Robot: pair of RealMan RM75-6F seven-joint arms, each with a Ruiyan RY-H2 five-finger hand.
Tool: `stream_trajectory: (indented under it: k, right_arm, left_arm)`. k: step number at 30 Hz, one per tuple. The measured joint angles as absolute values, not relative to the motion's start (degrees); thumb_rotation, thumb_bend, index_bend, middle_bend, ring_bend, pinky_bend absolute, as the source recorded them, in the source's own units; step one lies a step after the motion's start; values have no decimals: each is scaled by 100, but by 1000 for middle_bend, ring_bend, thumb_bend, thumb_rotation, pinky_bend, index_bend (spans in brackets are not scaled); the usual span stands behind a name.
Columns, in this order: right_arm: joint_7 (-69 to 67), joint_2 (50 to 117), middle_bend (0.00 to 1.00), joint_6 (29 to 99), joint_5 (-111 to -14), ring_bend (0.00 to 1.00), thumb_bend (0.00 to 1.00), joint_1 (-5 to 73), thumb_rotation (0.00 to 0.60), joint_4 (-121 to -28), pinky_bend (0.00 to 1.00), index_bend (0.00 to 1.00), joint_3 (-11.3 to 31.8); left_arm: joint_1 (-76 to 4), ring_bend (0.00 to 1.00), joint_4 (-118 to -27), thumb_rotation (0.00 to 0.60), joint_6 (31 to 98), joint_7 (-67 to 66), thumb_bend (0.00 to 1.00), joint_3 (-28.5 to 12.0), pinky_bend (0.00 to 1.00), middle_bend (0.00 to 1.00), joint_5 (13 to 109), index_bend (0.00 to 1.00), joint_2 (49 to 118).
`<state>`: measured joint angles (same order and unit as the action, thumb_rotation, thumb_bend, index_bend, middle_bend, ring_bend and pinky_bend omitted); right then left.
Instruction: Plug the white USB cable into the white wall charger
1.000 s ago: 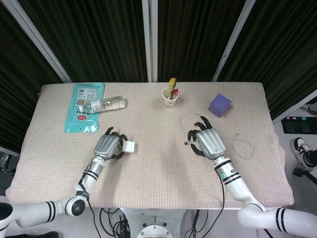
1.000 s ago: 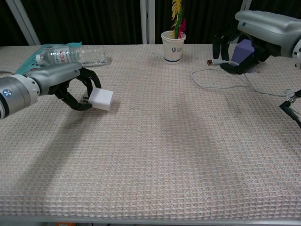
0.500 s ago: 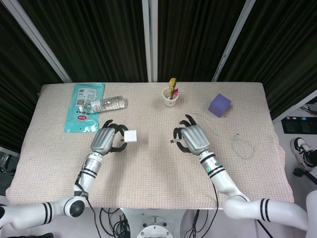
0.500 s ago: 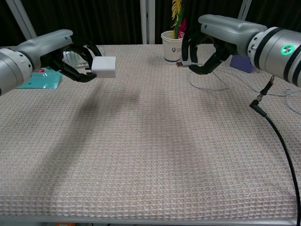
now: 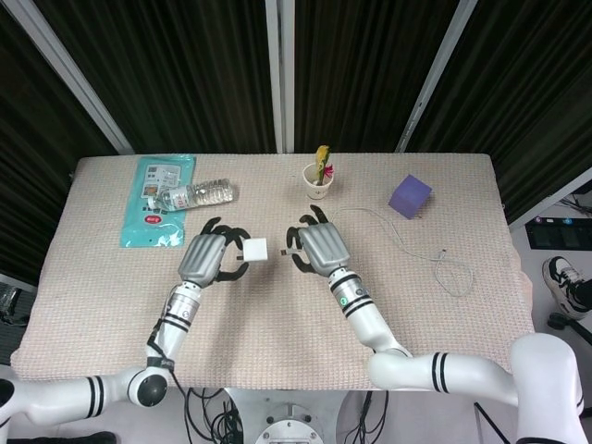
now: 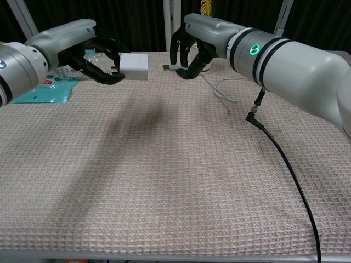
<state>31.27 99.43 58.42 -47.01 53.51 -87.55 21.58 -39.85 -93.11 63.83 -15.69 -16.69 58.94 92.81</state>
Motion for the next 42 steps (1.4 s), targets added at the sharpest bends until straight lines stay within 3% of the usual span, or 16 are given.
stream_trajectory:
  k: [42]
  right_arm:
    - [2721, 10450, 536, 5980, -4346, 217, 360, 5772, 600, -8262, 36, 574, 2333]
  left_arm:
    - [-4141, 236, -9368, 564, 6616, -1821, 419, -1702, 98, 441, 5834, 468, 9401]
